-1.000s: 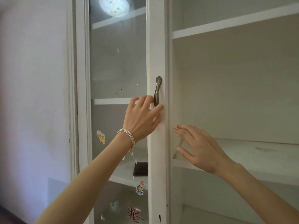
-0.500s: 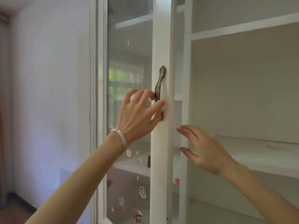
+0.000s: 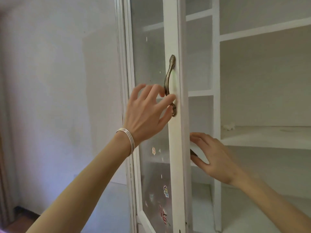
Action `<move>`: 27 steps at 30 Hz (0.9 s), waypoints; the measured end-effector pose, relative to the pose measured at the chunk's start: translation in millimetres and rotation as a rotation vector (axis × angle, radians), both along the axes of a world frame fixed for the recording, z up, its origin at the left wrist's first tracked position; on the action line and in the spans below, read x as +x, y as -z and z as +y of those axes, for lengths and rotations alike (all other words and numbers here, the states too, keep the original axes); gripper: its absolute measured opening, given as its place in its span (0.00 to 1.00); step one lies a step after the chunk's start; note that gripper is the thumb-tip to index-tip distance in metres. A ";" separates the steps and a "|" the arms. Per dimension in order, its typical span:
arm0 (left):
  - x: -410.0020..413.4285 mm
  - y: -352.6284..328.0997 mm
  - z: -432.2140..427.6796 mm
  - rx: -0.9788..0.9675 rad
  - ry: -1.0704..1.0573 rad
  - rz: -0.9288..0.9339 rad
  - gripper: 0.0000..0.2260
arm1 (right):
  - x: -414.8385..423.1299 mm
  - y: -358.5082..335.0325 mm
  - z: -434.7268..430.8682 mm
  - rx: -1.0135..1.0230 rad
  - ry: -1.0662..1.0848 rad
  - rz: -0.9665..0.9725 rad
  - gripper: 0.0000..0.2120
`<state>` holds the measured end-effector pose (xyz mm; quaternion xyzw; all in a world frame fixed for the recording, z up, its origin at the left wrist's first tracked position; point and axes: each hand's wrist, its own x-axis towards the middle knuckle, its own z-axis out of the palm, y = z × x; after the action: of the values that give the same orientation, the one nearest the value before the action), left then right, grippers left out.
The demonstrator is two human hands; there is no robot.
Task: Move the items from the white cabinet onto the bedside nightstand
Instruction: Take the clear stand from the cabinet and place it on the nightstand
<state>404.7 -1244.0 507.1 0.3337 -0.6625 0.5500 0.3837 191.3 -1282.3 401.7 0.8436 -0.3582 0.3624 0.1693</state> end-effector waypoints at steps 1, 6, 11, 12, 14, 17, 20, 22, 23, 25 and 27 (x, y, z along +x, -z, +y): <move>9.1 1.5 5.9 0.010 0.007 0.010 0.10 | 7.2 3.2 9.0 0.019 -0.007 -0.013 0.25; 48.0 3.3 33.1 0.028 0.022 0.059 0.10 | 43.3 4.2 59.2 0.013 -0.071 -0.003 0.26; 75.6 4.8 46.3 0.066 0.031 0.055 0.11 | 76.1 -5.1 85.0 0.072 -0.113 0.016 0.30; 77.4 5.0 49.3 0.072 0.050 0.049 0.12 | 78.8 -5.6 86.8 0.092 -0.106 0.025 0.31; 76.3 6.8 53.1 0.095 0.093 -0.025 0.14 | 81.1 -4.8 89.3 0.127 -0.109 0.039 0.31; 69.5 13.7 47.6 0.156 0.065 -0.328 0.15 | 82.7 -2.0 90.6 0.176 -0.139 0.032 0.31; 66.9 17.5 42.9 0.164 0.012 -0.446 0.12 | 82.7 -0.3 88.3 0.141 -0.164 0.066 0.32; 67.6 17.8 44.3 0.131 0.003 -0.432 0.10 | 81.8 -0.8 88.3 0.112 -0.159 0.081 0.32; 69.3 18.1 45.6 0.107 0.003 -0.425 0.10 | 81.7 -0.9 88.2 0.116 -0.162 0.091 0.31; 75.0 20.2 48.0 0.073 0.010 -0.406 0.10 | 81.9 1.2 87.3 0.119 -0.177 0.113 0.30; 83.2 22.9 51.7 0.063 0.023 -0.373 0.10 | 80.9 5.6 84.0 0.106 -0.168 0.114 0.30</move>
<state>488.0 -1192.3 484.3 0.2303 -0.7427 0.5770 0.2500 272.2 -1198.3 396.1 0.8976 -0.2949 0.3072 0.1138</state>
